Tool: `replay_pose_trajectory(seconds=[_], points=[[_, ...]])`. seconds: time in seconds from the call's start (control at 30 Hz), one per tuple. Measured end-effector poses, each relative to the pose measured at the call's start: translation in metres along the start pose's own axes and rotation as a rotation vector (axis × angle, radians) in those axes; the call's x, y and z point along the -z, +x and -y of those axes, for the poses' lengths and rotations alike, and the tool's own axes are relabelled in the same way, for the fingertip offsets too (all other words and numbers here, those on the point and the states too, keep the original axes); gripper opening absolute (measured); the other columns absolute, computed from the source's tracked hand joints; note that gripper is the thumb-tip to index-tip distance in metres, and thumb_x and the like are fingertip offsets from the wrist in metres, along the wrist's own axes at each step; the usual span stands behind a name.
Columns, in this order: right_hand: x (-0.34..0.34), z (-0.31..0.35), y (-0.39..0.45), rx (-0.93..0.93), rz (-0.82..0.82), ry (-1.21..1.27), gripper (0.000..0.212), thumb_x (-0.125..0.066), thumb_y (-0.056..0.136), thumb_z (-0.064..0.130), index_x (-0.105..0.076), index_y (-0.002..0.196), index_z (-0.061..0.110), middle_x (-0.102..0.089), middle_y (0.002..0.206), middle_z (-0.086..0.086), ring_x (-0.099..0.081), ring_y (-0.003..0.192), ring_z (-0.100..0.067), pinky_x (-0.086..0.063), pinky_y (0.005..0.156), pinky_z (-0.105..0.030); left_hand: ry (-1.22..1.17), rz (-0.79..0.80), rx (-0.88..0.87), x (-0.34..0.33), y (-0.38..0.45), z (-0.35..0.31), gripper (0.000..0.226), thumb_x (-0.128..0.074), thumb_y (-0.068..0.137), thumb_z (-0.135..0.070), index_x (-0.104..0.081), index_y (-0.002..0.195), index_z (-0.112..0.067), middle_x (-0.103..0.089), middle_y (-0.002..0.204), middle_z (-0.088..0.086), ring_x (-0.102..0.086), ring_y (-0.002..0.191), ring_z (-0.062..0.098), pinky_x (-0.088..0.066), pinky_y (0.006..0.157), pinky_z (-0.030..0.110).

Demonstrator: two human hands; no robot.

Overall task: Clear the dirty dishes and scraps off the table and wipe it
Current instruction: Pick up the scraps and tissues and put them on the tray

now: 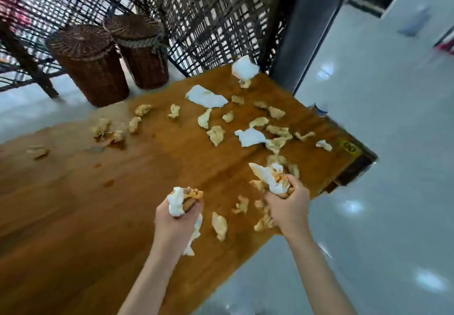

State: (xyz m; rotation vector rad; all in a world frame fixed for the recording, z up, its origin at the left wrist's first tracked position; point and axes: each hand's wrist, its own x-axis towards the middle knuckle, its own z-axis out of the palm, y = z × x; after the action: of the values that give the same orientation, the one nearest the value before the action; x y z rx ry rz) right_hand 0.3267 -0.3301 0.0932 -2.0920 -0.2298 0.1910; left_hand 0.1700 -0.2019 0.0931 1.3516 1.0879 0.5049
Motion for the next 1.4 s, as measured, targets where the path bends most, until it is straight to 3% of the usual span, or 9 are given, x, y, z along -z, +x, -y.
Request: replay_pose_trajectory(seconds=[0.1,0.3,0.43,0.63,0.8,0.9,1.13,1.2,1.4], points=[[0.079,-0.037,0.040,-0.065,-0.055,0.033,0.030,-0.073,0.070,0.005,-0.064,0.098,0.013,-0.061,0.082,0.005,-0.059,0.078,-0.016,-0.050,0.066,-0.030,-0.040,0.071,0.036,-0.094,-0.021,-0.002,0.016,-0.070,0.079,-0.002,-0.066,0.075,-0.017,-0.062,0.057,-0.003,-0.057,0.056,0.013,-0.045,0.055,0.030],[0.207,-0.103,0.127,-0.132,-0.180,0.085,0.023,-0.072,0.069,0.001,-0.067,0.090,0.008,-0.067,0.082,-0.011,-0.065,0.077,-0.028,-0.055,0.069,-0.038,-0.122,0.240,0.190,-0.266,-0.049,-0.013,0.010,-0.066,0.081,-0.005,-0.060,0.072,-0.007,-0.053,0.060,0.008,-0.047,0.054,0.018,-0.039,0.054,0.031],[0.244,-0.134,0.192,-0.211,-0.195,0.183,0.018,-0.073,0.070,0.004,-0.065,0.080,0.016,-0.066,0.079,-0.012,-0.066,0.077,-0.034,-0.057,0.070,-0.048,-0.161,0.255,0.254,-0.353,-0.036,-0.030,0.015,-0.072,0.080,-0.015,-0.062,0.087,-0.023,-0.065,0.087,0.000,-0.060,0.083,0.020,-0.047,0.078,0.037],[0.267,-0.173,0.307,-0.254,-0.202,0.229,0.025,-0.070,0.066,-0.002,-0.064,0.076,0.020,-0.066,0.071,-0.004,-0.065,0.069,-0.028,-0.057,0.066,-0.039,-0.212,0.319,0.234,-0.469,0.003,-0.033,0.018,-0.075,0.077,-0.011,-0.069,0.089,-0.023,-0.068,0.085,0.005,-0.062,0.084,0.020,-0.049,0.075,0.033],[0.282,-0.212,0.418,-0.311,-0.183,0.255,0.025,-0.067,0.067,-0.004,-0.063,0.070,0.020,-0.064,0.060,0.006,-0.063,0.057,-0.017,-0.049,0.050,-0.023,-0.176,0.420,0.206,-0.582,0.042,-0.028,0.018,-0.070,0.081,-0.007,-0.070,0.085,-0.025,-0.071,0.081,-0.002,-0.065,0.071,0.005,-0.048,0.060,0.012],[0.286,-0.233,0.471,-0.336,-0.154,0.257,0.023,-0.066,0.068,-0.005,-0.062,0.067,0.017,-0.059,0.052,0.010,-0.059,0.049,-0.011,-0.047,0.044,-0.020,-0.149,0.402,0.187,-0.634,0.069,-0.024,0.014,-0.068,0.084,-0.011,-0.067,0.092,-0.023,-0.069,0.081,-0.001,-0.063,0.070,0.003,-0.049,0.062,0.014],[0.271,-0.289,0.571,-0.330,0.031,0.219,0.027,-0.069,0.068,-0.006,-0.064,0.080,0.018,-0.067,0.078,-0.009,-0.065,0.068,-0.025,-0.054,0.057,-0.030,-0.106,0.291,0.194,-0.725,0.128,0.005,0.003,-0.065,0.086,-0.021,-0.062,0.085,-0.020,-0.063,0.074,0.000,-0.058,0.062,0.000,-0.048,0.057,0.015],[0.262,-0.308,0.591,-0.319,0.141,0.180,0.027,-0.070,0.068,-0.006,-0.065,0.078,0.019,-0.067,0.077,-0.008,-0.064,0.068,-0.024,-0.056,0.058,-0.032,-0.108,0.214,0.208,-0.744,0.146,0.022,0.019,-0.064,0.087,-0.026,-0.060,0.084,-0.007,-0.058,0.071,0.003,-0.055,0.059,0.000,-0.046,0.057,0.013],[0.233,-0.377,0.637,-0.394,0.432,0.024,0.022,-0.075,0.069,0.006,-0.064,0.080,0.021,-0.067,0.075,0.002,-0.064,0.069,-0.016,-0.054,0.063,-0.030,-0.207,-0.144,0.530,-0.793,0.197,0.090,0.013,-0.066,0.087,-0.027,-0.061,0.084,-0.015,-0.065,0.076,0.001,-0.061,0.073,0.017,-0.046,0.069,0.029]])
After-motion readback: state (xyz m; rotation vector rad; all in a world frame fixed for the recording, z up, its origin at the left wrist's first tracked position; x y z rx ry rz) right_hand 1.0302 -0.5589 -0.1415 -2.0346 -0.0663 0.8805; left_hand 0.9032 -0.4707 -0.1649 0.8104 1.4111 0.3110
